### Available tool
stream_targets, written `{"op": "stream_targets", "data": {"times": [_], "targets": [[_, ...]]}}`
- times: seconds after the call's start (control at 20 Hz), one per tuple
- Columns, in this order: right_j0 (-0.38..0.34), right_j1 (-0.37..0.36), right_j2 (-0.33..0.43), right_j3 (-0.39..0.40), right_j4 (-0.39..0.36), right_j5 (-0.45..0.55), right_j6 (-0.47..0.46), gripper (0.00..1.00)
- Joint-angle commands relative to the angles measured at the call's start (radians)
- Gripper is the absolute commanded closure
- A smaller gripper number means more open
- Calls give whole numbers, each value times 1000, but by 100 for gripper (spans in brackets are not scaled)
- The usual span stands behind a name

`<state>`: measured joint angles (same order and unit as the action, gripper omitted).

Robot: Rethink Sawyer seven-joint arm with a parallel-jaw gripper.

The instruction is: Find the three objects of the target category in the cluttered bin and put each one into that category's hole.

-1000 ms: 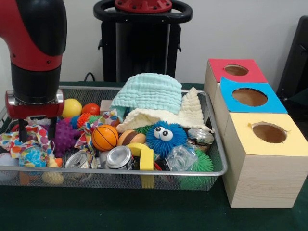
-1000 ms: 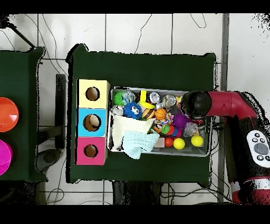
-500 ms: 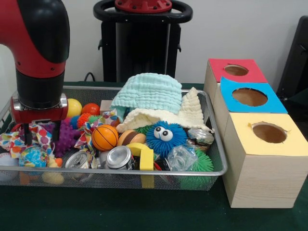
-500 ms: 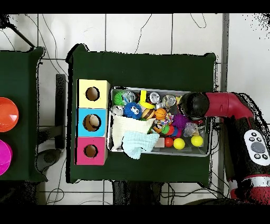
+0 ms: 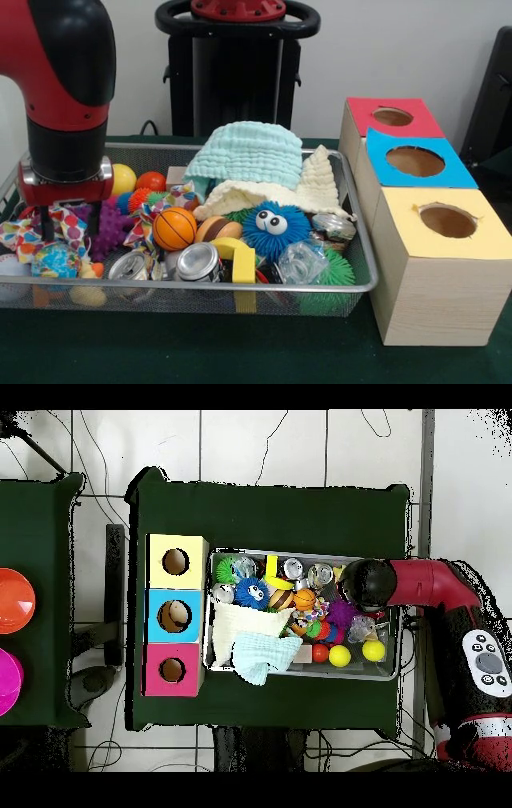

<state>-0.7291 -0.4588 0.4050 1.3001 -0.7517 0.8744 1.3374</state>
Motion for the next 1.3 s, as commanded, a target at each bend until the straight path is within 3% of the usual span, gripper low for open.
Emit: {"op": "stream_targets", "data": {"times": [0.05, 0.5, 0.95, 1.0, 1.3], "targets": [[-20, 63, -21, 20, -69, 107, -280, 0], [-33, 120, -45, 8, -77, 112, -272, 0], [-42, 108, -65, 14, -77, 152, -307, 0], [-45, 106, -59, 15, -78, 151, -323, 100], [-40, 105, -53, 21, -66, 159, -314, 100]]}}
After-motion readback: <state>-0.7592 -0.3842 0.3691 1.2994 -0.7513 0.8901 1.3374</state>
